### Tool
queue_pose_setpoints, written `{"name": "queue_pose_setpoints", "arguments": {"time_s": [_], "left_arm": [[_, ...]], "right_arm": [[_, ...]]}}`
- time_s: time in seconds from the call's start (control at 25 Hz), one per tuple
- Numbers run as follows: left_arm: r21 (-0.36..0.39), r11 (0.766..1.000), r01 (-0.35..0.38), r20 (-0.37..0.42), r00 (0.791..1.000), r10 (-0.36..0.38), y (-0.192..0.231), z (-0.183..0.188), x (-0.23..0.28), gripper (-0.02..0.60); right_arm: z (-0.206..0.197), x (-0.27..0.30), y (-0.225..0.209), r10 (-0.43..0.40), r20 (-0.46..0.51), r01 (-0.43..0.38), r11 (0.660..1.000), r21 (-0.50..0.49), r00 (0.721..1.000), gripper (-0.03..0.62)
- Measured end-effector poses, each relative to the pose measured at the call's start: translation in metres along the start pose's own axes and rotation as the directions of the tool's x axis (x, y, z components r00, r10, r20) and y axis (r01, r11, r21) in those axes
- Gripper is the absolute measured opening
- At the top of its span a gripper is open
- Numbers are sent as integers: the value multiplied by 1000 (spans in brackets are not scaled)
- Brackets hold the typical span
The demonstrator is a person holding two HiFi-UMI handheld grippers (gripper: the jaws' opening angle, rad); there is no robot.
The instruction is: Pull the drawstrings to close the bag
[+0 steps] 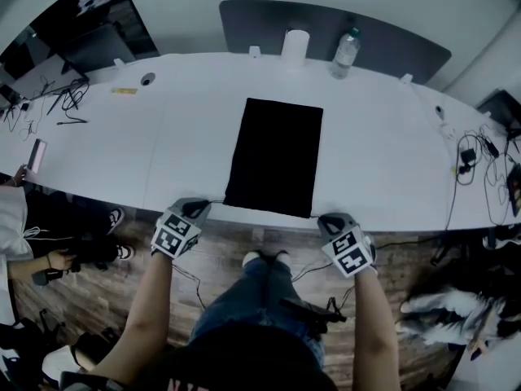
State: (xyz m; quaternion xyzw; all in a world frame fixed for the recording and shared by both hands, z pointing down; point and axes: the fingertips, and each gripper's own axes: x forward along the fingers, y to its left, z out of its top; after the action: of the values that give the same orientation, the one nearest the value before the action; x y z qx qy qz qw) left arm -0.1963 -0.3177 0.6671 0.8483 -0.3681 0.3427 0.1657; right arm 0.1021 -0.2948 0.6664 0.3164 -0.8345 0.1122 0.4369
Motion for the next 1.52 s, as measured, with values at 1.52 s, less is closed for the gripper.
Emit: {"name": "queue_pose_setpoints", "arguments": {"time_s": [1.52], "left_arm": [[-56,942,-332,358,874,329,42,151,-89,9]], "right_arm": [[113,-133,-99,-458,297,414,888,202,838,8]]}}
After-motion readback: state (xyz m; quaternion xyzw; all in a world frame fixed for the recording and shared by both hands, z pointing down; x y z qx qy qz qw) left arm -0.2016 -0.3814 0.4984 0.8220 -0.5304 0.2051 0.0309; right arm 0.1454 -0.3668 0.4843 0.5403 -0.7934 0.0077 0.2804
